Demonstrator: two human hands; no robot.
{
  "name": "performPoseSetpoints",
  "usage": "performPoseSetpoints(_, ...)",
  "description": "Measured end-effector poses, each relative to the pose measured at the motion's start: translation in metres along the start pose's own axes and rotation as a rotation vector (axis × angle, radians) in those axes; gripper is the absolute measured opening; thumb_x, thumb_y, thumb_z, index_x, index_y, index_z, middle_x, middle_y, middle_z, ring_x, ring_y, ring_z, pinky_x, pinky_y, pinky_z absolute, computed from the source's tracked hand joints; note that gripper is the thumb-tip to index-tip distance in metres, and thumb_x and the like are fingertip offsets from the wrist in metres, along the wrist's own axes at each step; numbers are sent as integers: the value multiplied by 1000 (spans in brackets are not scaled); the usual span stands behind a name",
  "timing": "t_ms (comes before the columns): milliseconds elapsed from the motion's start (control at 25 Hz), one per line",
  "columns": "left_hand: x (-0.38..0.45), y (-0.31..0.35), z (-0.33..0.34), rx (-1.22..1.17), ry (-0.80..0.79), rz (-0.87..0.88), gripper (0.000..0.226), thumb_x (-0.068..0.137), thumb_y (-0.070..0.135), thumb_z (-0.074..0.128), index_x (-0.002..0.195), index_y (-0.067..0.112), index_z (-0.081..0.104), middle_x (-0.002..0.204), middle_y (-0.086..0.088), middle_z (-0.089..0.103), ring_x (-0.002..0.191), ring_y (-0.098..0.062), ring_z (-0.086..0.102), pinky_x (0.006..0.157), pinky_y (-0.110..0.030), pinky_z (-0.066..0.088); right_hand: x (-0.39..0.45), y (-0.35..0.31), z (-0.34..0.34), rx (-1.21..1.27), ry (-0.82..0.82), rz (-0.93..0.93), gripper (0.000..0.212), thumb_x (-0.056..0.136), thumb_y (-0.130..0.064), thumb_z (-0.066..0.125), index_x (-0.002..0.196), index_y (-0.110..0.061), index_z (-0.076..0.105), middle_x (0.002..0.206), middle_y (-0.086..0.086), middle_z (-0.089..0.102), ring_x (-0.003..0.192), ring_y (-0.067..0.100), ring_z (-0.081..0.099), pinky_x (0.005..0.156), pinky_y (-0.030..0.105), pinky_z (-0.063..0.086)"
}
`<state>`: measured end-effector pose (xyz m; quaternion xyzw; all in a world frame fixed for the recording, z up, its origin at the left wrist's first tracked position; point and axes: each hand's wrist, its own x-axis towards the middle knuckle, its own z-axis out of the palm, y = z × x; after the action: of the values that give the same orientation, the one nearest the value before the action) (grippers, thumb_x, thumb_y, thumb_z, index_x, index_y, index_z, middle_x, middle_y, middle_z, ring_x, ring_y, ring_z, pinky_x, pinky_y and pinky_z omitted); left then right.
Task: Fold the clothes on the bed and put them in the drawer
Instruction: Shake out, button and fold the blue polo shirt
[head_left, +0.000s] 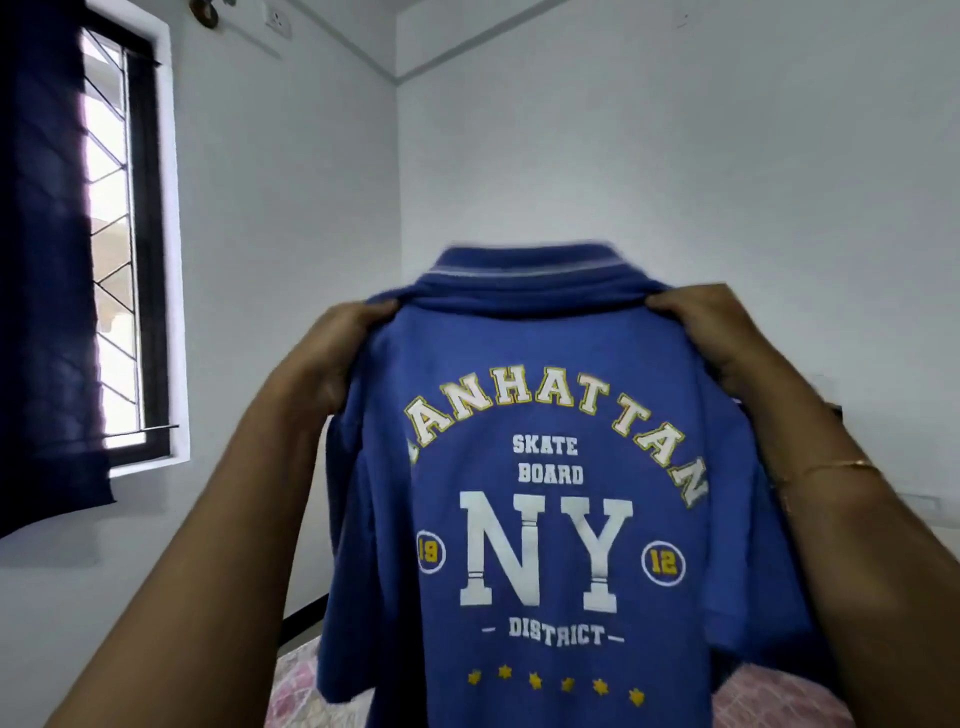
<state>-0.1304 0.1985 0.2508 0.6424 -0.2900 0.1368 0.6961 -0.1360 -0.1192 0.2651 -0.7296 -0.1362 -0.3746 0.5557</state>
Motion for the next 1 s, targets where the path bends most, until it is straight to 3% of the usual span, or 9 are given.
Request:
performPoseSetpoints(120,-8,-32,2,257,-50,-138,9,79,20,72,76,11,70,66,0,69,58,-12,61,50,-14,48,-23,37,-4,-162,-82,142,10,77,-18,64,70,-11,59,68,9,53,70,17,45,63,31,33)
performPoseSetpoints(240,-36,-53,-18,216,-386,-191,44,41,50,89,65,17,74,60,1,64,52,-7,56,47,-15,45,-63,50,-26,50,-261,233,10,67,-19,67,59,-13,64,60,4,59,62,14,54,57,25,41)
performPoseSetpoints(320,-44,-55,-26,196,-493,-140,50,35,57,89,56,15,71,53,1,59,46,-5,51,44,-14,40,-75,57,-36,137,-368,210,40,81,-4,54,43,-10,64,47,-1,58,43,6,54,43,13,40)
performPoseSetpoints(400,-38,-58,-28,180,-520,-105,46,38,52,90,54,14,70,52,0,59,46,-6,52,44,-13,40,-74,65,-40,184,-471,184,37,80,-21,64,45,-10,68,46,-1,60,40,3,54,41,9,39)
performPoseSetpoints(480,-15,-79,-25,214,-462,-180,24,54,33,86,58,13,72,57,0,63,52,-7,57,47,-14,45,-62,86,-34,85,-563,236,37,52,-47,82,65,-12,75,65,2,70,58,7,64,49,11,47)
performPoseSetpoints(600,58,-163,-13,651,-19,-219,17,84,2,60,84,13,73,84,-11,68,82,-21,63,65,-19,49,-5,179,4,-306,-344,278,12,81,-17,68,88,-8,69,84,11,66,84,22,60,61,18,49)
performPoseSetpoints(720,98,-250,23,1021,470,-83,41,91,7,52,131,14,48,138,-12,44,127,-30,40,98,-36,38,27,260,60,-732,-24,178,42,87,1,48,128,-6,51,126,22,50,115,36,50,92,36,43)
performPoseSetpoints(840,77,-327,48,994,470,-175,38,88,8,52,126,10,49,132,-15,44,122,-33,40,97,-40,37,-3,314,97,-662,3,210,47,81,10,41,125,-4,51,124,22,48,112,37,50,91,35,41)
performPoseSetpoints(1000,-13,-408,44,969,281,-453,17,86,10,51,95,4,64,104,-19,64,103,-35,57,80,-35,43,-100,373,122,-590,-226,367,33,81,10,42,109,3,58,114,24,56,102,38,55,75,33,42)
